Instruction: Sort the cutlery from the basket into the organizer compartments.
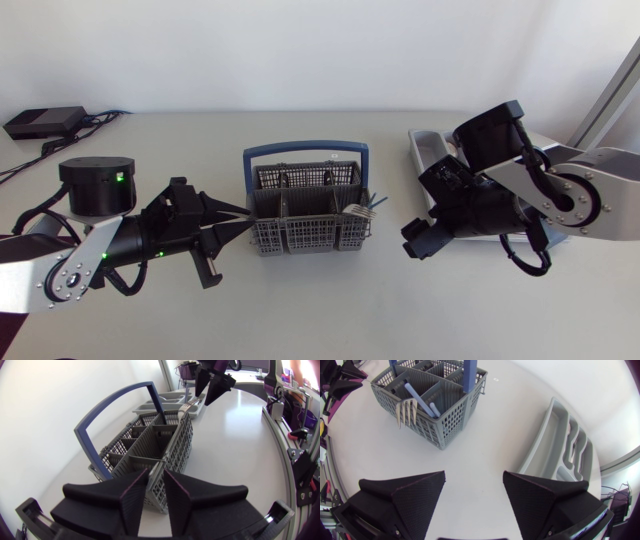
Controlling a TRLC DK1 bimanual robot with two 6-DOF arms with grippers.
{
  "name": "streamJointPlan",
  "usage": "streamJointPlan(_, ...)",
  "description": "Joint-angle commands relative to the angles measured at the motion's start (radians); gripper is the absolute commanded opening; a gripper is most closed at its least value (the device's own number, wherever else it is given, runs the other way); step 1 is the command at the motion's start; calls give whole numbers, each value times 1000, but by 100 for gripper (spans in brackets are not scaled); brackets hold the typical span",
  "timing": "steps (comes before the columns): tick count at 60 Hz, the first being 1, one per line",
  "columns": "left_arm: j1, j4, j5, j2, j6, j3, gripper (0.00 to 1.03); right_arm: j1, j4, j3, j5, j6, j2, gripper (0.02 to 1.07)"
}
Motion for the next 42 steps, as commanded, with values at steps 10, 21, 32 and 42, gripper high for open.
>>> streamJointPlan(10,16,30,42,36,54,-20,23,37,21,-17,18,-6,34,88)
streamJointPlan(21,22,44,56,95,97,-6,20,37,21,-8,24,-10,49,88)
streamJointPlan(32,34,52,89,149,118,26,3,44,26,-3,26,-10,72,88)
streamJointPlan(42,34,55,99,152,118,40,3,50,35,-3,35,-10,94,88)
